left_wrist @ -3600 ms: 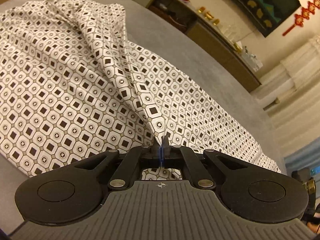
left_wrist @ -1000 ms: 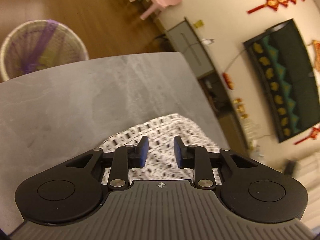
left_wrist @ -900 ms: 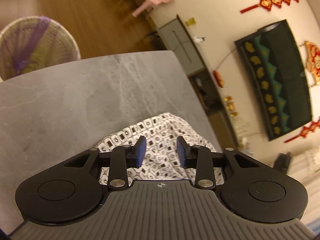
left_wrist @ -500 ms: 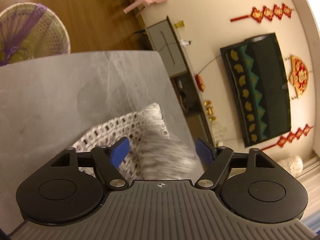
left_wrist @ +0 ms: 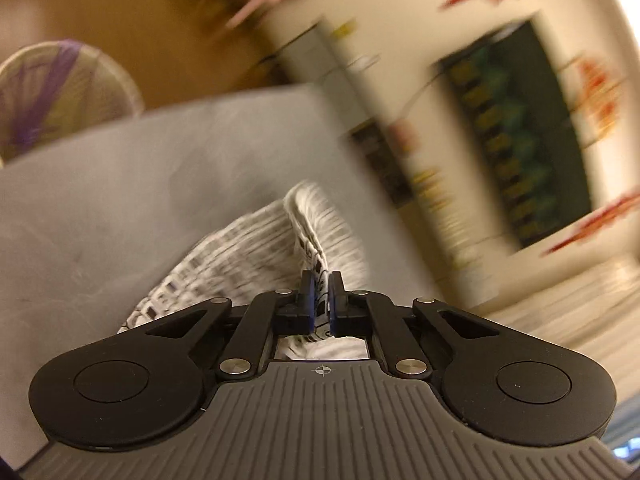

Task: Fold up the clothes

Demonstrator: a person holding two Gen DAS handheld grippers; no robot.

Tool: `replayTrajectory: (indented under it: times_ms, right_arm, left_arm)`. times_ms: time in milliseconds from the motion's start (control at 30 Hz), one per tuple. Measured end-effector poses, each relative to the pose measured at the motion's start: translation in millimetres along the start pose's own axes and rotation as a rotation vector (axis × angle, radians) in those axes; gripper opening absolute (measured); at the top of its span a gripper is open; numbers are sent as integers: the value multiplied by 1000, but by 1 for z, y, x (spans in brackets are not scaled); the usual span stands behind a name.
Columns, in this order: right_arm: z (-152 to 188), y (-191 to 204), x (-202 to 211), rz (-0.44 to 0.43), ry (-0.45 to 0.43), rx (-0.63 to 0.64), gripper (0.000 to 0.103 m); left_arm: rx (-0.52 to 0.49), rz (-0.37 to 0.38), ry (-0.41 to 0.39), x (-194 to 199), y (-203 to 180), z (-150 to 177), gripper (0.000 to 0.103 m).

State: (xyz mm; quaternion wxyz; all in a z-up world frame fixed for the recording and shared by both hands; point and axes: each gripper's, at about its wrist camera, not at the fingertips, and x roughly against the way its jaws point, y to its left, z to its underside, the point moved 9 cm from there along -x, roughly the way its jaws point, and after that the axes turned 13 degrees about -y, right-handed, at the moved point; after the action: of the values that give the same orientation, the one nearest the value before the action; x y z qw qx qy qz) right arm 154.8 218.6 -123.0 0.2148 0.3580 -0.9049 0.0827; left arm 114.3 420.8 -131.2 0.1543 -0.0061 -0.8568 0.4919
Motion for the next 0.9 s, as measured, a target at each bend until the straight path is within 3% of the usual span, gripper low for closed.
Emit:
replayTrajectory:
  times_ms: [33,100,167,200,233,267,333,433,467,500,533,600,667,733,800,900]
  right_arm:
    - [7,-2,8,14,3,39,61]
    - [21,-6,23,43,8,116,68]
    - [34,-5,30,54,26,193,68]
    - [40,-3,28,58,37,221,68]
    - [46,-1,26,64,47,249,67]
    - [50,0,23,72,55,260,65]
    - [54,-1,23,82,61,265,54]
    - [54,-2,32,82,48,250,37]
    - [54,-2,36,82,44,245,36]
    - [54,-3,39,82,39,240,27]
    - [54,-3,42,82,35,235,6]
    - [54,-4,48,83,26,225,0]
    - [53,-5,54,83,17,215,0]
    - [53,-6,60,83,8,205,0]
    - [58,-4,64,73,14,204,0]
    - [73,5,68,42,48,218,0]
  left_arm:
    - [1,-38,-11,5,9,-3,0]
    - [6,-113,-2,7,28,-3,0]
    - [-5,-127,45,2,31,9,0]
    - [-32,-131,53,0,27,13,12]
    - [-59,-135,62,-1,24,17,36]
    - [-91,-156,61,-2,22,20,51]
    - [-150,-198,74,-6,21,28,55]
    - [-217,-242,98,-13,20,40,52]
    - [-241,-246,93,-14,18,43,43]
    - [-261,-256,92,-16,17,44,30]
    - [-271,-269,97,-17,17,45,0]
    - [-270,-254,74,-12,10,40,0]
    - [-247,-168,6,8,-5,24,0]
    - [-149,-99,-42,28,-8,11,0]
    - [-76,-162,-28,31,15,10,0]
    - [-61,-232,24,29,31,20,0]
